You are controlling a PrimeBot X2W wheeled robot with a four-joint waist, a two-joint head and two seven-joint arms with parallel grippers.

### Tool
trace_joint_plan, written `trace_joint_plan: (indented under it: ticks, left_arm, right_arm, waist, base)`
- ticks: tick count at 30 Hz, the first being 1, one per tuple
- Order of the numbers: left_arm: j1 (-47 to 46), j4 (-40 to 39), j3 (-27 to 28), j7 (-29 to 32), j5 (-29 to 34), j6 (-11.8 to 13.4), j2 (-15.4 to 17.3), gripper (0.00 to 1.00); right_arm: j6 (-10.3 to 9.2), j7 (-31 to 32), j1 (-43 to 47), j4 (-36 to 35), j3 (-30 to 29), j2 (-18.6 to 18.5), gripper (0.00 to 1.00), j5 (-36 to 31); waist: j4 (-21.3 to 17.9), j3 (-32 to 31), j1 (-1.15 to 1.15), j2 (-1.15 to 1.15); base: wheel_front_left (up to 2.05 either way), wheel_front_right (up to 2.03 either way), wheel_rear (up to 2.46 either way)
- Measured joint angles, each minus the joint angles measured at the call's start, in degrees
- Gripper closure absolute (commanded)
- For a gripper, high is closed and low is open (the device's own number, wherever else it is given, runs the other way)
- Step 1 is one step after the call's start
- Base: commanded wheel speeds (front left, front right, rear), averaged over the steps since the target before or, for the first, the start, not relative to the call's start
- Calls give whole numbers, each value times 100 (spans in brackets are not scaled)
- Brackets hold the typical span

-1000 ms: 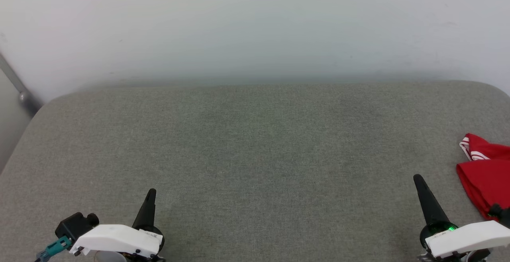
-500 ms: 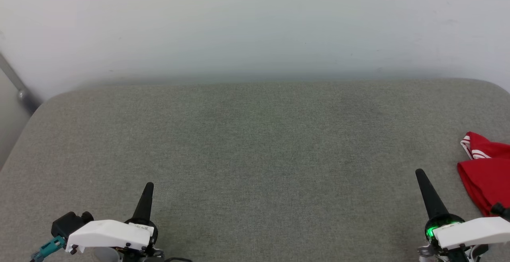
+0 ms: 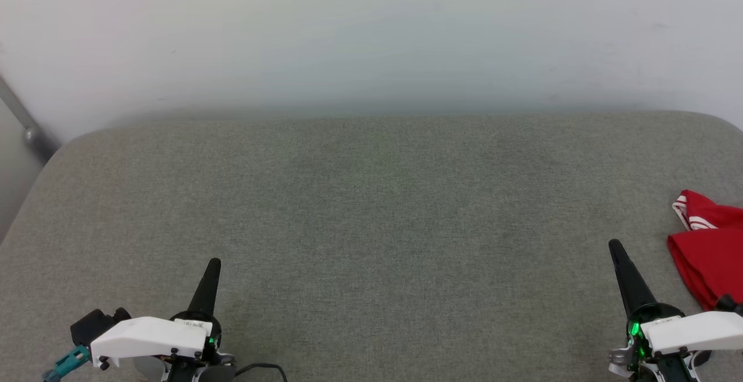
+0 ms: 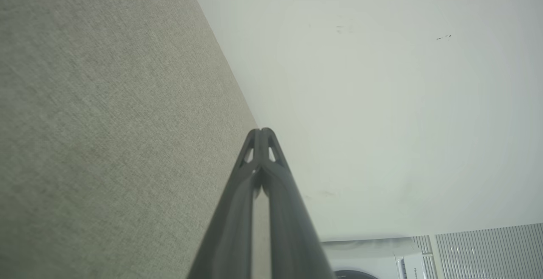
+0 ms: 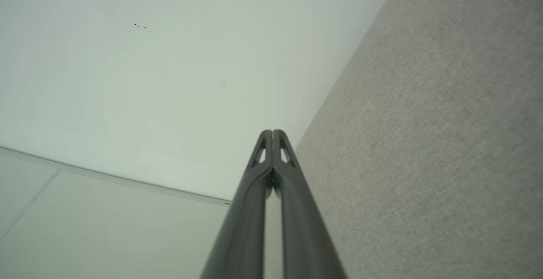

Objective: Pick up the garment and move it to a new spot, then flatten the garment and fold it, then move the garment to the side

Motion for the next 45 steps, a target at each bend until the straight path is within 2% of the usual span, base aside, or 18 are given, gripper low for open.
trace_joint_plan:
  ticks: [45]
  left_arm:
    - [-290, 182, 681, 453, -1396, -453, -366, 100]
  right_arm:
    - [0, 51, -442, 510, -115, 14, 100, 1911]
  waist:
    - [9, 152, 0, 0]
  base:
    - [0, 0, 0]
